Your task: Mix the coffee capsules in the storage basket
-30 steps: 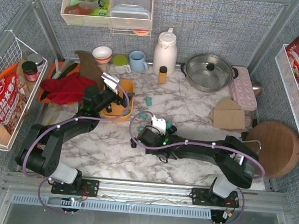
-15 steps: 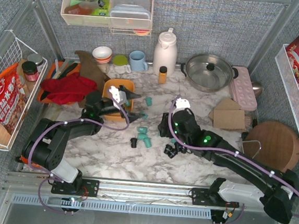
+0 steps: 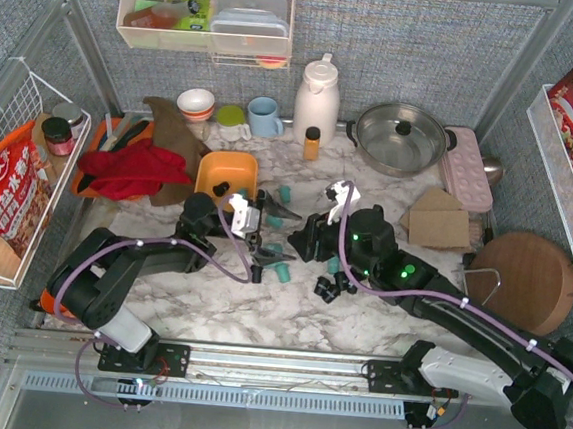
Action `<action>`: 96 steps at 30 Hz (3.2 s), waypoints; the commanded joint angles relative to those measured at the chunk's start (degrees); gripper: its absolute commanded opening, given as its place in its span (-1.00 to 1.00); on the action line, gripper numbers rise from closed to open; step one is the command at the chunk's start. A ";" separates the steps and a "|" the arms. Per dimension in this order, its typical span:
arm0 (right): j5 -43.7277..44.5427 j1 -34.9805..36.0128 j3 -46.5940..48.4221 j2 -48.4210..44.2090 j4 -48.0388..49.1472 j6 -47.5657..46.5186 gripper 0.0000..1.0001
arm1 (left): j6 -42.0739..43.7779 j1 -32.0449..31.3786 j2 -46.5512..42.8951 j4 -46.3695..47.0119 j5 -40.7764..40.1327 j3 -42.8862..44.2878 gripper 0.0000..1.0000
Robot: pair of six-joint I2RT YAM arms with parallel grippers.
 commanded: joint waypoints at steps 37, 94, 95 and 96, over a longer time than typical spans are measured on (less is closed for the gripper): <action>-2.81 -0.05 -2.10 0.80 9.19 6.89 0.41 | -5.04 -2.35 2.37 16.65 -0.56 -2.50 -0.17; 14.45 8.83 6.40 38.19 -3.22 -3.13 -0.47 | 6.61 15.10 -3.93 -20.12 -38.39 4.86 0.98; 14.40 8.82 6.17 37.29 -3.25 -3.11 -0.54 | 6.87 15.07 -3.95 -19.89 -37.67 4.71 0.98; 14.48 8.81 5.86 36.22 -3.31 -3.14 -0.60 | 7.24 15.06 -4.16 -19.51 -36.73 4.47 0.98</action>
